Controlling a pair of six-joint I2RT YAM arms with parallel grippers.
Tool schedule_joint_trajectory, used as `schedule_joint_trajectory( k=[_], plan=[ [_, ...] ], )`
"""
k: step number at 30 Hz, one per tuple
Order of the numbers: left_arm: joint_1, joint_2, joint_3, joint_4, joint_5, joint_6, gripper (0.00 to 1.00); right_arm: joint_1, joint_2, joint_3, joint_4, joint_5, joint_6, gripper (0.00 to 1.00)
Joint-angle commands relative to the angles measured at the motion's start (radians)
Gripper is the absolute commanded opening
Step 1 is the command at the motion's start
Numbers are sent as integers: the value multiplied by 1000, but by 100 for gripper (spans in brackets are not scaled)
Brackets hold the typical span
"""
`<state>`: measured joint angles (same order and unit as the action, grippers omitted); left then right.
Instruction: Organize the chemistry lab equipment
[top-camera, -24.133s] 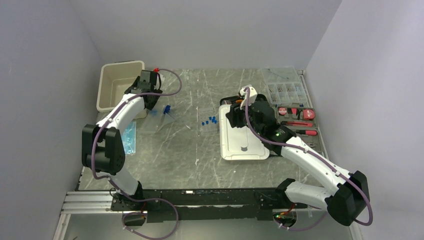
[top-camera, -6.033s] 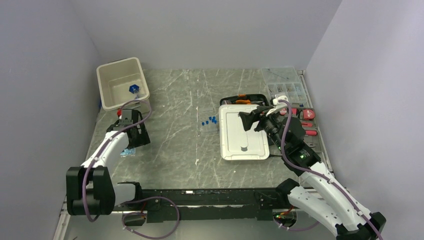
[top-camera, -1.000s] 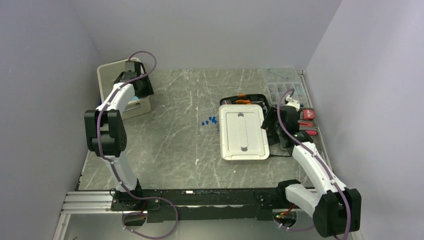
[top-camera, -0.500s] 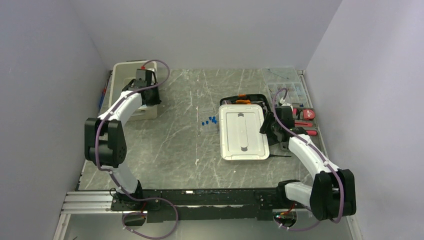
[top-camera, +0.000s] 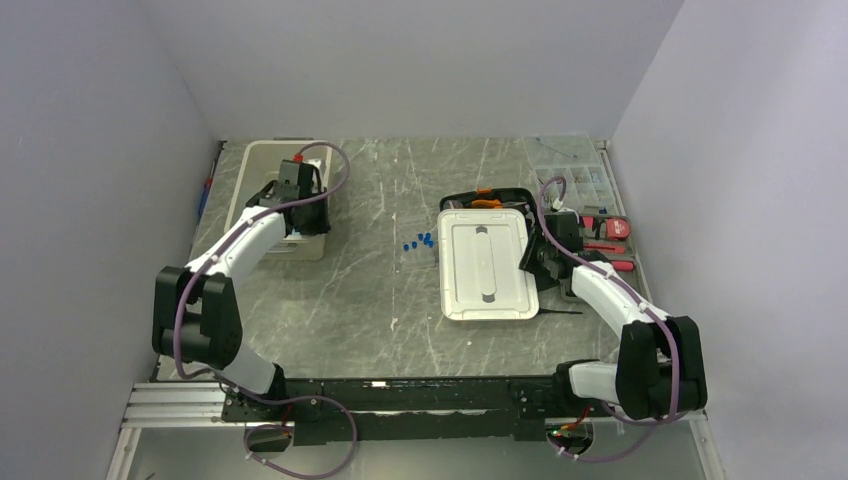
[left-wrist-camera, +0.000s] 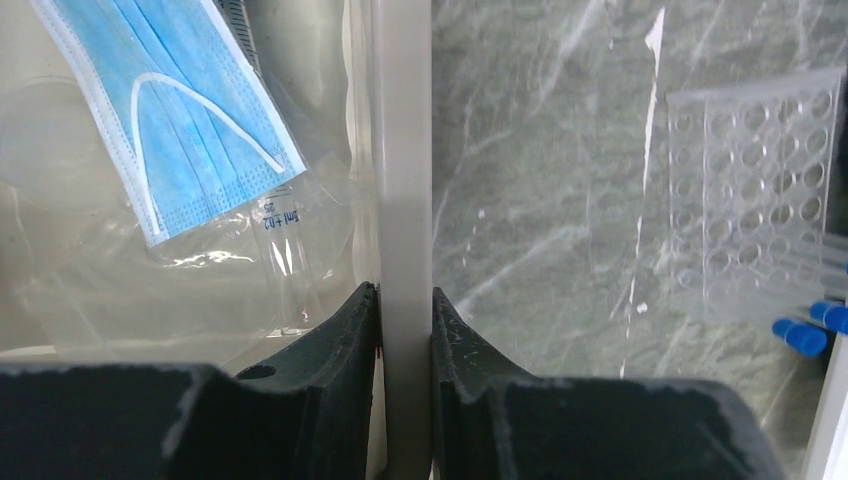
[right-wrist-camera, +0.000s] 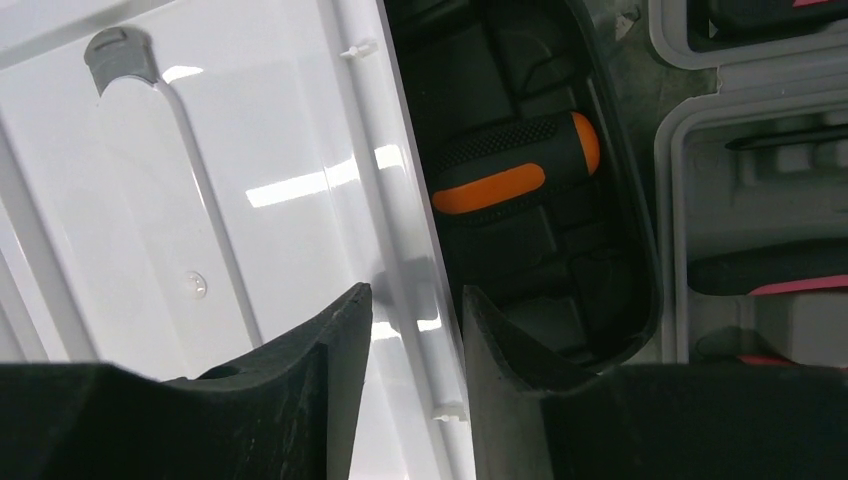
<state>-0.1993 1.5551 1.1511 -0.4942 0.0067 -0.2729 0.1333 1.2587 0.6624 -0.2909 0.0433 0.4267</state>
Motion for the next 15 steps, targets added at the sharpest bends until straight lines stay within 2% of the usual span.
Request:
schedule_joint_trajectory(
  k=[1, 5, 15],
  plan=[
    [-31, -71, -68, -4, 108, -70, 9, -2, 10, 16, 66, 3, -14, 39],
    [-59, -127, -141, 11, 142, -89, 8, -4, 28, 16, 65, 12, -16, 30],
    [-116, -242, -213, 88, 165, -198, 6, -4, 42, 26, 49, 62, -8, 18]
  ],
)
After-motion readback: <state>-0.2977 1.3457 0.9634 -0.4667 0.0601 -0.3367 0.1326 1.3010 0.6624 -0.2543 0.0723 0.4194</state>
